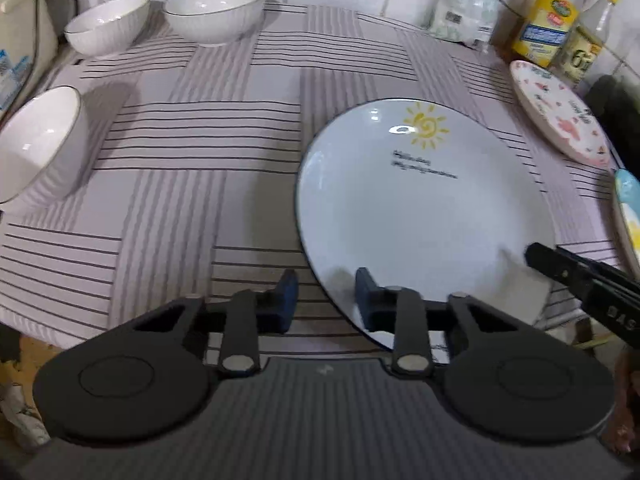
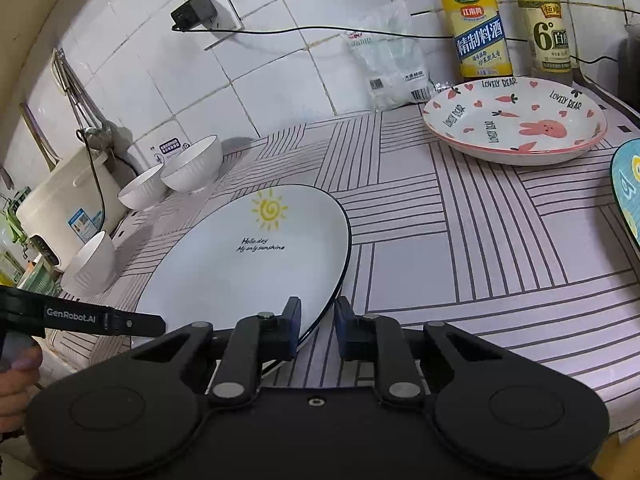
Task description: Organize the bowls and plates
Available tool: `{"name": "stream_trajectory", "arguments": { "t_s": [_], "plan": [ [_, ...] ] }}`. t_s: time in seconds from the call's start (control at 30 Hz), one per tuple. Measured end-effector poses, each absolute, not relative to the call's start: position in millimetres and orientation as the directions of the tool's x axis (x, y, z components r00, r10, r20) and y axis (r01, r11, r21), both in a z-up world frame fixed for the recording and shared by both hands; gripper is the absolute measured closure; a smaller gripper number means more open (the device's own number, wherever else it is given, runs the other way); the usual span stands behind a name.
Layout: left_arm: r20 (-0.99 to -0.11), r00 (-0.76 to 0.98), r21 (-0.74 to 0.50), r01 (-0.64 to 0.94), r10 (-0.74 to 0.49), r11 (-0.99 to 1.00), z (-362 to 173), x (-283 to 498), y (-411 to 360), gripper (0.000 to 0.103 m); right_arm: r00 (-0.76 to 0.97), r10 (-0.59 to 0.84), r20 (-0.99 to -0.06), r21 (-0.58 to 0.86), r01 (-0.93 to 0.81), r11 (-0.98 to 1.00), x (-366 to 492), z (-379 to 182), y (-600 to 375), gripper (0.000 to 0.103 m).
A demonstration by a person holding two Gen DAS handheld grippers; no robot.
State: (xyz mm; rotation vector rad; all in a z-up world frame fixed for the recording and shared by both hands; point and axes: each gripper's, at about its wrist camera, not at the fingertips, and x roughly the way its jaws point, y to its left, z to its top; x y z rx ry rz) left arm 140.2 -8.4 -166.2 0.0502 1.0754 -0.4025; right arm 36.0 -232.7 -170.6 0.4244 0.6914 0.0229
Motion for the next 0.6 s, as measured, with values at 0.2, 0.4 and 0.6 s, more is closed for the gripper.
{"name": "stream_trajectory", "arguments": {
  "t_s": [0.2,0.4,0.6],
  "plan": [
    [-0.856,0.415,-0.169,0.34,-0.309,0.925,-171,136,-14,0.078,0.754,0.2,-0.626,0.441,0.131,0.888,43,-174,-239,0.081],
    [-0.85,0.429,-0.165,0.332,-0.304,0.929,-171,134,-13,0.078,0.742,0.277,-0.61,0.509,0.099,0.855,49,-183,-247,0.08],
    [-0.849,0.436,-0.143,0.353,-0.298,0.925,-169,133,-15,0.078,0.732,0.282,-0.62,0.459,0.047,0.887,51,-178,-243,0.079]
  ]
}}
